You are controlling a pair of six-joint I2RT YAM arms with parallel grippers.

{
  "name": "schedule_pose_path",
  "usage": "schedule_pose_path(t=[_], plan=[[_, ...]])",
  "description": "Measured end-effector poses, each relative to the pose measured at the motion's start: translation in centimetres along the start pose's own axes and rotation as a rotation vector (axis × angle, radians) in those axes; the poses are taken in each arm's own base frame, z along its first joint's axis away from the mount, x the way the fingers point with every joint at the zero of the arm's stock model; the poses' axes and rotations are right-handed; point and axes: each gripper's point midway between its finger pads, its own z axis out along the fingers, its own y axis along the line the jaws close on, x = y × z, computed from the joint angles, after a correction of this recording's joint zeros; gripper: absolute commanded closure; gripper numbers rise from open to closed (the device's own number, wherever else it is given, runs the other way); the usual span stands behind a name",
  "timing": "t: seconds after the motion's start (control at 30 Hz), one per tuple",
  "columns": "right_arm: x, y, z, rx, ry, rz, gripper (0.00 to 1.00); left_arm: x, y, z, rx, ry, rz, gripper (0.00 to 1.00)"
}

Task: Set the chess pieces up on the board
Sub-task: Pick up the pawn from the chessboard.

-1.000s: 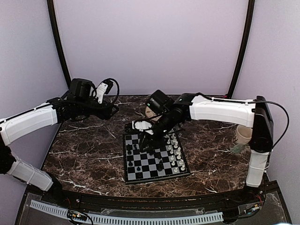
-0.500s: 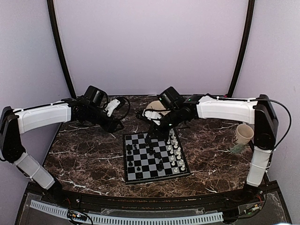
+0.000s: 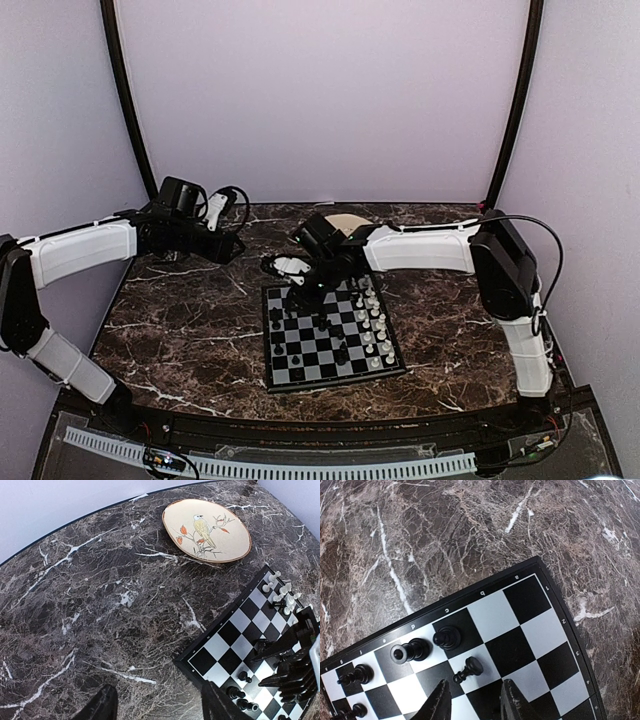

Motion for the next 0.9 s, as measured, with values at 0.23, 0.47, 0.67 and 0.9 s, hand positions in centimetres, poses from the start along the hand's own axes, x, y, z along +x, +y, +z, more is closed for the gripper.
schedule_pose_path(t=[0.23,0.47,0.67,0.9], plan=[[0.1,-0.5,1.5,0.007,0.014,0.032,0.60,-0.8,0.0,-0.4,0.002,-0.041,-0.004,0.40],[0.9,-0.6,2.6,0.001,0.037,0.046,0.60,-0.3,0.1,-0.2,0.002,-0.036,-0.007,0.40],[1.2,-0.9,2.8,0.022,0.048,0.046,0.65,-0.3,0.1,-0.2,0.005,-0.035,-0.007,0.40],[1.2,-1.1,2.8,0.034,0.051,0.037,0.76,-0.2,-0.2,-0.2,0.018,-0.035,-0.007,0.40]])
